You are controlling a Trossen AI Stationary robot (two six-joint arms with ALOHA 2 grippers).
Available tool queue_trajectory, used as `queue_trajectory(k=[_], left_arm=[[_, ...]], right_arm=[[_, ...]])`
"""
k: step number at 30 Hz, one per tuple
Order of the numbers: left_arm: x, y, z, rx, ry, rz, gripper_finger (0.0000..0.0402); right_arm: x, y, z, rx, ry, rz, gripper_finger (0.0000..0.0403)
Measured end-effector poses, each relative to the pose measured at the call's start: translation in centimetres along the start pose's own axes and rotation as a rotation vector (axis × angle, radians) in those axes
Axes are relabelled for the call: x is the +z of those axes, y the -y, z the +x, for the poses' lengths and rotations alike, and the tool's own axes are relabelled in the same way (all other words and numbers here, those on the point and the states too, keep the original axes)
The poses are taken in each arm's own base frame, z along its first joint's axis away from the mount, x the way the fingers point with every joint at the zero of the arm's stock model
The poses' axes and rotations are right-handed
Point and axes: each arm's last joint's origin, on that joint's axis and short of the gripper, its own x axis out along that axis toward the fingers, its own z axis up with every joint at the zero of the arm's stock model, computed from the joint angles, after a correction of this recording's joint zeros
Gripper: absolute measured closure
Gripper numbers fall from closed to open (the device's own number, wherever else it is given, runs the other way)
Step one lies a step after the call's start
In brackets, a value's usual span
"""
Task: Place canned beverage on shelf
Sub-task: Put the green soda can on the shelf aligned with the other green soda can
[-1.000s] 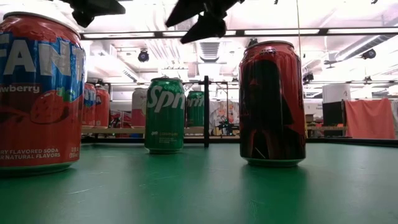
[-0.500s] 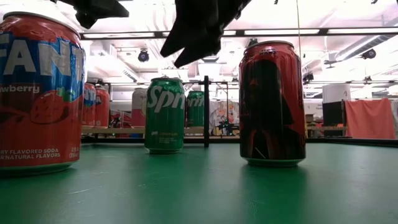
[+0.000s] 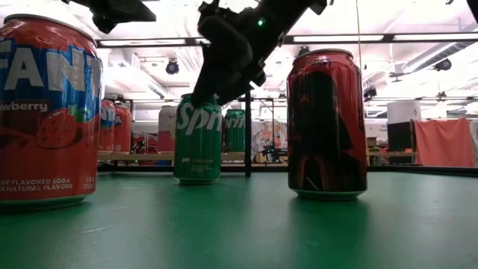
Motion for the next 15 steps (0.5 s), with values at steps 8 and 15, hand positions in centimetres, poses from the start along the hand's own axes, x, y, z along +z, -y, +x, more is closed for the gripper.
queue_trajectory(k=[8, 15], left_arm=[[0.2, 0.0, 0.0, 0.004, 0.022, 0.068, 0.0402], [0.6, 0.0, 0.0, 0.008, 0.044, 0.171, 0.0402]], right_arm=[[-0.7, -0.3, 1.3, -0.005, -0.024, 0.0, 0.0019], [-0.9, -0.1, 2.7, 0.008, -0.016, 0.014, 0.0039]])
